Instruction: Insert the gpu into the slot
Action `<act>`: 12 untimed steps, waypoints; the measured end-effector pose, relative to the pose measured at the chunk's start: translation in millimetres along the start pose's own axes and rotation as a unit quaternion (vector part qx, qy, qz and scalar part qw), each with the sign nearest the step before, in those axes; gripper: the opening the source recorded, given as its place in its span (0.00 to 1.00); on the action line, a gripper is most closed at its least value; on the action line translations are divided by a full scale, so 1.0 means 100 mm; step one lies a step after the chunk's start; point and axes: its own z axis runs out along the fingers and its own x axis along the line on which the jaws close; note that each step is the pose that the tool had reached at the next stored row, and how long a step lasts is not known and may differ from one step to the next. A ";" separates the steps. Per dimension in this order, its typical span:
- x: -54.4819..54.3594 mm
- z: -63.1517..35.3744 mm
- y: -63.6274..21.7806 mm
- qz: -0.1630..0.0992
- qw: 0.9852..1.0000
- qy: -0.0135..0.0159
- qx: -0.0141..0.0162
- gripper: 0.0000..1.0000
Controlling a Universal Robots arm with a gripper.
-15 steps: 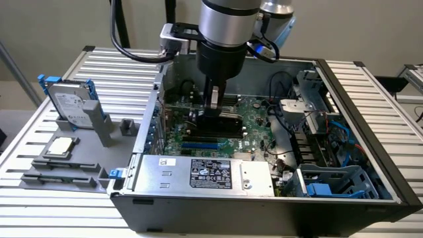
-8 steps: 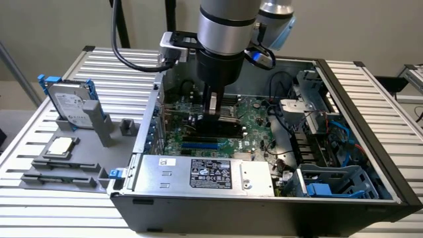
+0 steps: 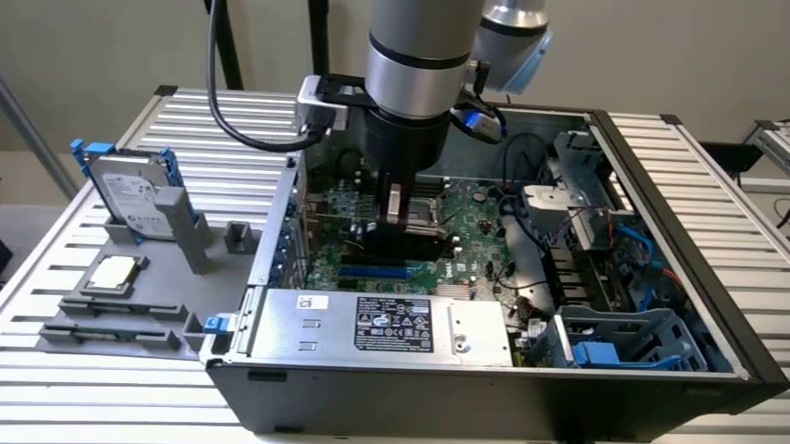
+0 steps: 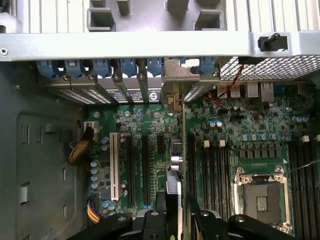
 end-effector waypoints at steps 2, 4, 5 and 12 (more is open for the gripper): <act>-0.01 0.038 0.008 0.000 1.000 0.000 0.000 0.26; -0.02 0.076 0.017 0.000 1.000 0.000 0.000 0.26; -0.02 0.094 0.019 0.000 1.000 0.000 0.000 0.26; -0.02 0.136 0.021 0.000 1.000 0.000 0.000 0.26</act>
